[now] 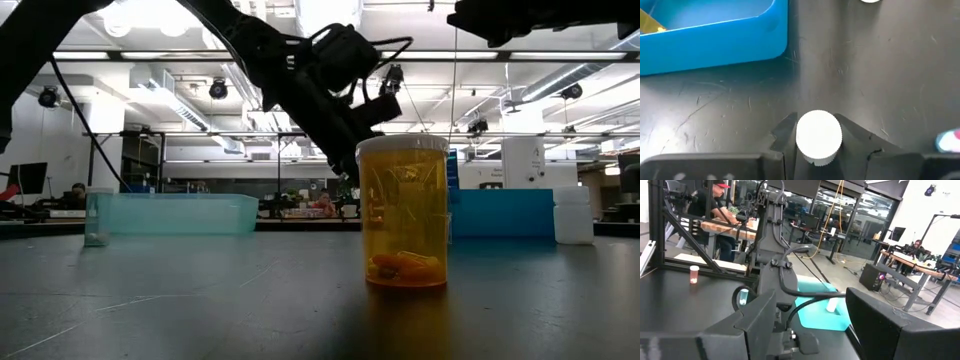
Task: Pick and place medicine bottles into bin by pill shape (circle, oval)
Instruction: Put the white capsule bottle into the light blue bin
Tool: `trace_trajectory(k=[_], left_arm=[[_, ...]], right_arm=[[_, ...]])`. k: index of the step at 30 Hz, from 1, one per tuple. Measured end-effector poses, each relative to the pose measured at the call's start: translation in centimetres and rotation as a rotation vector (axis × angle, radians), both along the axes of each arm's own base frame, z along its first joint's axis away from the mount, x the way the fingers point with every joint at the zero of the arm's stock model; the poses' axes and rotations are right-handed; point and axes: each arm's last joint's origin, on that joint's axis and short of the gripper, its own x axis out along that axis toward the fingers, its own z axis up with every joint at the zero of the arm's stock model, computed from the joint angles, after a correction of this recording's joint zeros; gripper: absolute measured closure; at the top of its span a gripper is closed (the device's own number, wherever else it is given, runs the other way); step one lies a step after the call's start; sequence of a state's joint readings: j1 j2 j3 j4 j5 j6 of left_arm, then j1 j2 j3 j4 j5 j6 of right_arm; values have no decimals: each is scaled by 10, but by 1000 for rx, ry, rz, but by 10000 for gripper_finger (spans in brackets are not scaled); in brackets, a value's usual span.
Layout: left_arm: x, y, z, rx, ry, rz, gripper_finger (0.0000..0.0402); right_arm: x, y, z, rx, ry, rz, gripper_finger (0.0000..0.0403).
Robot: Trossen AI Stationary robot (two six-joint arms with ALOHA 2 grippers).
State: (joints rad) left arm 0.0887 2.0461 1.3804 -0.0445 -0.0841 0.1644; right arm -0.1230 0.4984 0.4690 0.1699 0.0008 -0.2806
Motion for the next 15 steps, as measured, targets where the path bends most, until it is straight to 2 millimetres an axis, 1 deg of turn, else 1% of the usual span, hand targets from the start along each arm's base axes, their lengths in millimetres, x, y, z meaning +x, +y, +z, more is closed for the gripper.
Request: trace_trajectory(k=[4, 8, 15], left_arm=[[-4, 0, 14, 1, -12, 0, 306], [-12, -1, 34, 3, -20, 1, 305], [-34, -2, 60, 27, -29, 26, 305]], right_arm=[[0, 0, 0, 0, 1, 0, 172], [0, -1, 0, 0, 2, -6, 172], [0, -1, -1, 1, 6, -11, 172]])
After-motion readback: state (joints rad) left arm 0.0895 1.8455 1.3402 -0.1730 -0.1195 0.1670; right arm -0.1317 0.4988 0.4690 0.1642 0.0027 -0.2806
